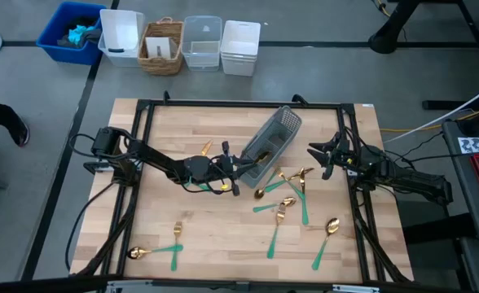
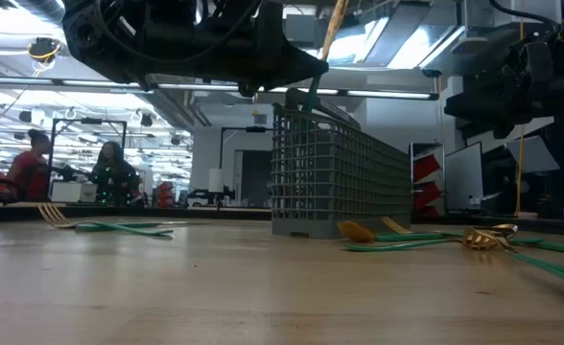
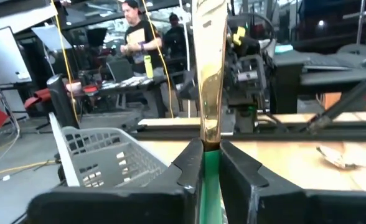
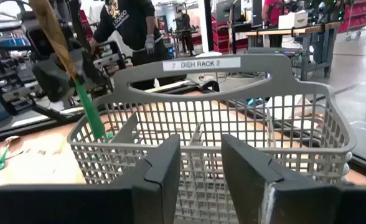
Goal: Sort silverware
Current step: Put the left bottom knife into the basket
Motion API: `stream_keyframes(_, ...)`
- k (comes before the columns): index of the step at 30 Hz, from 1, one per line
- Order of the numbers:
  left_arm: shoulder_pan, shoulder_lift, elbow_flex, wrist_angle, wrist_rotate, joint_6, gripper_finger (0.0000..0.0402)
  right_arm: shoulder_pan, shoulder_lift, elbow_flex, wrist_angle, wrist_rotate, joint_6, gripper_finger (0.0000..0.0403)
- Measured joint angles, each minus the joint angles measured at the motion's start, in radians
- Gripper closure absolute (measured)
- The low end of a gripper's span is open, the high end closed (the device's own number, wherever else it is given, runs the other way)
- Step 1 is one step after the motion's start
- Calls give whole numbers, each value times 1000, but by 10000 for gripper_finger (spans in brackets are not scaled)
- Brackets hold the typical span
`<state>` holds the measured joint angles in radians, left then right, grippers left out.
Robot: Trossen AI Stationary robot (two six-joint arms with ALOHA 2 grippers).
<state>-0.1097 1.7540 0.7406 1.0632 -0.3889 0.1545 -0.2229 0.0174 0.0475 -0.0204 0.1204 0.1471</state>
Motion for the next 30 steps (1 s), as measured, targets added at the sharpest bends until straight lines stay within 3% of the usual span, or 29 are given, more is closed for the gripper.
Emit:
stream_keyframes(12,-1,0,0,-64,0,3,369,0,7,0,164,-41,-30,283)
stream_keyframes(30,-2,-2,2,-150,1,37,351,0,264,0,294,-65,-30,283)
